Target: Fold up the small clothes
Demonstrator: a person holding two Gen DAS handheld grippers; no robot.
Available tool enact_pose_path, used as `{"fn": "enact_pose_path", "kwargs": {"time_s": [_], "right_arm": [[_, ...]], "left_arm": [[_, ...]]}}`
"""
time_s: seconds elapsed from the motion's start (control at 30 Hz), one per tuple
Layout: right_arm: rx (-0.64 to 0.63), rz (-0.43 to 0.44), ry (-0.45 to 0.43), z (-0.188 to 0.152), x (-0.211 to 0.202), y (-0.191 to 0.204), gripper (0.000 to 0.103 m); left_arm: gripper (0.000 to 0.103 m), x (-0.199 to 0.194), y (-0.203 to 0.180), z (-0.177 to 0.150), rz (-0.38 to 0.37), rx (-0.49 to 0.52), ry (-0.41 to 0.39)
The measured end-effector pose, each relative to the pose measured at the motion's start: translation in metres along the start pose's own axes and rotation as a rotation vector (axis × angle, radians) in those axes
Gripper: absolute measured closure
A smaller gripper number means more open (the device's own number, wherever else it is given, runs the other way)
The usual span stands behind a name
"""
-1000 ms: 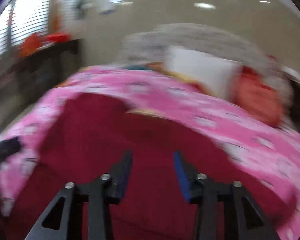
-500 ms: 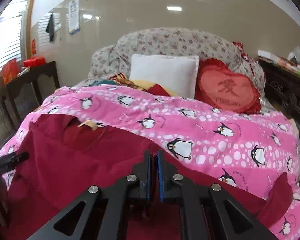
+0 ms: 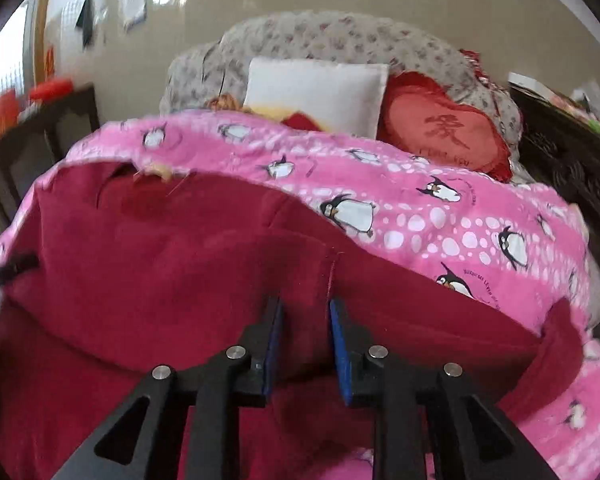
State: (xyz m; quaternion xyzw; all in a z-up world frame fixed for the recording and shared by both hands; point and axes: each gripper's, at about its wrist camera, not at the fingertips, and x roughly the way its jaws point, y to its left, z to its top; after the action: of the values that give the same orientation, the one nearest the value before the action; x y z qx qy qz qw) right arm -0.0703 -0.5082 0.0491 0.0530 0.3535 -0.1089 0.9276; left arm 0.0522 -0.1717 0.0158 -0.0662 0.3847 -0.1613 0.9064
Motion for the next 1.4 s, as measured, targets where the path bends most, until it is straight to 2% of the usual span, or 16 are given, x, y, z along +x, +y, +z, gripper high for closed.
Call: {"fn": "enact_pose_path", "kwargs": {"time_s": [0.07,0.13,0.2,0.23,0.3,0.37,0.43,0.5,0.67,0.73,0.8,0.87,1.17,1.33,1.37,1.4], "right_arm": [[0.065,0.043,-0.008,0.001,-0.023,-0.020,0.081],[0.128,-0.009,-0.051,-0.001,-0.045,-0.049,0.075],[0.238,-0.111,-0.080,-0.013,-0.065,-0.092,0.050],[0.314,-0.146,-0.091,-0.020,-0.072,-0.119,0.047],[0.461,-0.202,-0.070,-0.031,-0.075,-0.170,0.044],[0.537,-0.211,-0.044,-0.034,-0.071,-0.200,0.044],[0.554,-0.220,-0.029,-0.026,-0.062,-0.213,0.044],[0.535,-0.246,0.037,-0.014,-0.038,-0.218,0.042],[0.614,-0.234,0.210,-0.018,0.029,-0.251,0.043],[0.621,-0.212,0.180,-0.026,0.033,-0.258,0.062],[0.633,-0.167,0.133,-0.036,0.018,-0.263,0.086],[0.626,-0.157,0.088,-0.046,-0.006,-0.265,0.095],[0.553,-0.177,0.010,-0.091,-0.094,-0.244,0.096],[0.684,-0.100,-0.004,-0.123,-0.088,-0.255,0.096],[0.745,-0.070,-0.014,-0.131,-0.083,-0.262,0.089],[0.799,-0.057,-0.023,-0.136,-0.079,-0.268,0.071]], "left_arm": [[0.023,0.000,0.001,0.000,-0.003,-0.002,-0.001],[0.023,0.001,0.001,0.000,-0.005,-0.003,-0.001],[0.023,0.001,0.001,0.000,-0.006,-0.003,-0.001],[0.023,0.001,0.001,0.000,-0.005,-0.003,-0.001],[0.023,0.001,0.001,0.000,-0.004,-0.003,0.000],[0.023,0.001,0.001,-0.001,0.001,0.001,0.001],[0.022,0.001,-0.001,-0.002,0.006,0.005,0.001],[0.022,0.001,-0.002,-0.002,0.007,0.007,0.002],[0.021,0.002,-0.002,-0.003,-0.004,0.002,0.003],[0.020,0.003,-0.003,-0.004,-0.012,0.001,0.005],[0.019,0.004,-0.003,-0.004,-0.016,-0.001,0.005],[0.019,0.004,-0.002,-0.003,-0.015,-0.001,0.006],[0.019,0.003,-0.002,-0.003,-0.021,-0.005,0.004],[0.019,0.003,-0.002,-0.003,-0.023,-0.007,0.004],[0.019,0.003,-0.002,-0.003,-0.023,-0.007,0.004],[0.019,0.003,-0.002,-0.003,-0.024,-0.007,0.004]]}}
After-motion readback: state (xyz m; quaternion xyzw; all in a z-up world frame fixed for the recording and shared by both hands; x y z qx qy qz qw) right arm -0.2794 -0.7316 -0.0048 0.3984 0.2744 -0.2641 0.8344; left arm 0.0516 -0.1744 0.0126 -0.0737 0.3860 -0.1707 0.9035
